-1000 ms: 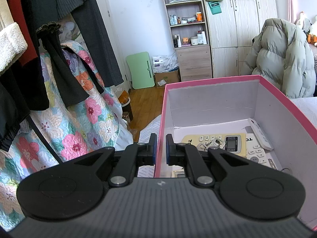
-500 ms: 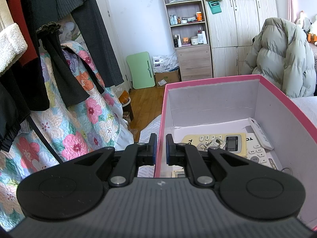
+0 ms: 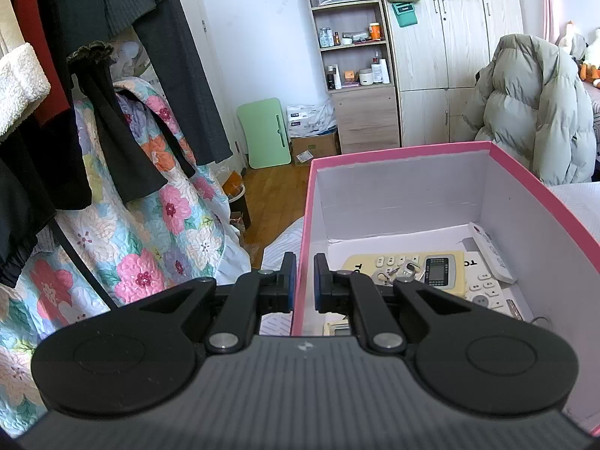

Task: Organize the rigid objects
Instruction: 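Grasp the last white square charger with the right gripper, then carry the white charger into the pink box and open the right gripper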

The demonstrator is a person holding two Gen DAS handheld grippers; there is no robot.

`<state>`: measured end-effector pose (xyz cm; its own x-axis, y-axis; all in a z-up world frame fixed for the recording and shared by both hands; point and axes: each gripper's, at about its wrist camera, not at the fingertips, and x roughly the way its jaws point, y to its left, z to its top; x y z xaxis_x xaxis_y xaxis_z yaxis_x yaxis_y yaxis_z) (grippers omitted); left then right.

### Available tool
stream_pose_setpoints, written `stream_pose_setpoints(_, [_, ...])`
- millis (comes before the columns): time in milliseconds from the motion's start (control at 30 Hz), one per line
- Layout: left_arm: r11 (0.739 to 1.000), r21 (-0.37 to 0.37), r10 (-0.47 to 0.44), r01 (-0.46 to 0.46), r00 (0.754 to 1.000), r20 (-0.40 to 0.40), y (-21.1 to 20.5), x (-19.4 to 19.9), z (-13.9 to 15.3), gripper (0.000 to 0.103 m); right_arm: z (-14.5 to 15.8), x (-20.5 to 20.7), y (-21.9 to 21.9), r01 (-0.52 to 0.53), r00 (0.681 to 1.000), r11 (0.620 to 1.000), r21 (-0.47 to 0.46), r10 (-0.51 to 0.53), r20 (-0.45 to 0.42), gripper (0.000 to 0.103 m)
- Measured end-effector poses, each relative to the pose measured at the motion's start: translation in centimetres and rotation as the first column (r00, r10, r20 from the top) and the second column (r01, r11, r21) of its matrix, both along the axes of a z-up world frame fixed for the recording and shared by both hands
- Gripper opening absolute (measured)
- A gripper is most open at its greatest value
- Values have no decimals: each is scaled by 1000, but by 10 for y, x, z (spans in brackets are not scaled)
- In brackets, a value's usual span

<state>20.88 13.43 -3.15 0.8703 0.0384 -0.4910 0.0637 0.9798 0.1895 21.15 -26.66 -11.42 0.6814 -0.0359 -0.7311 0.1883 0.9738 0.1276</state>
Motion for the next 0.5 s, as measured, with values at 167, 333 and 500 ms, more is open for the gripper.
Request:
stream_pose_setpoints(167, [1000, -4, 4, -4, 1000, -1, 2, 1, 1, 7, 17, -13, 13, -71, 995, 997, 28, 69, 69, 61])
stream_pose_setpoints(333, [1000, -6, 3, -3, 1000, 0, 2, 1, 1, 7, 47, -23, 40, -180, 973, 984, 11, 177, 151, 61])
stream_pose_setpoints(500, [1000, -9, 3, -3, 1000, 0, 3, 2, 1, 7, 81, -28, 70, -297, 928, 955, 16, 284, 242, 61])
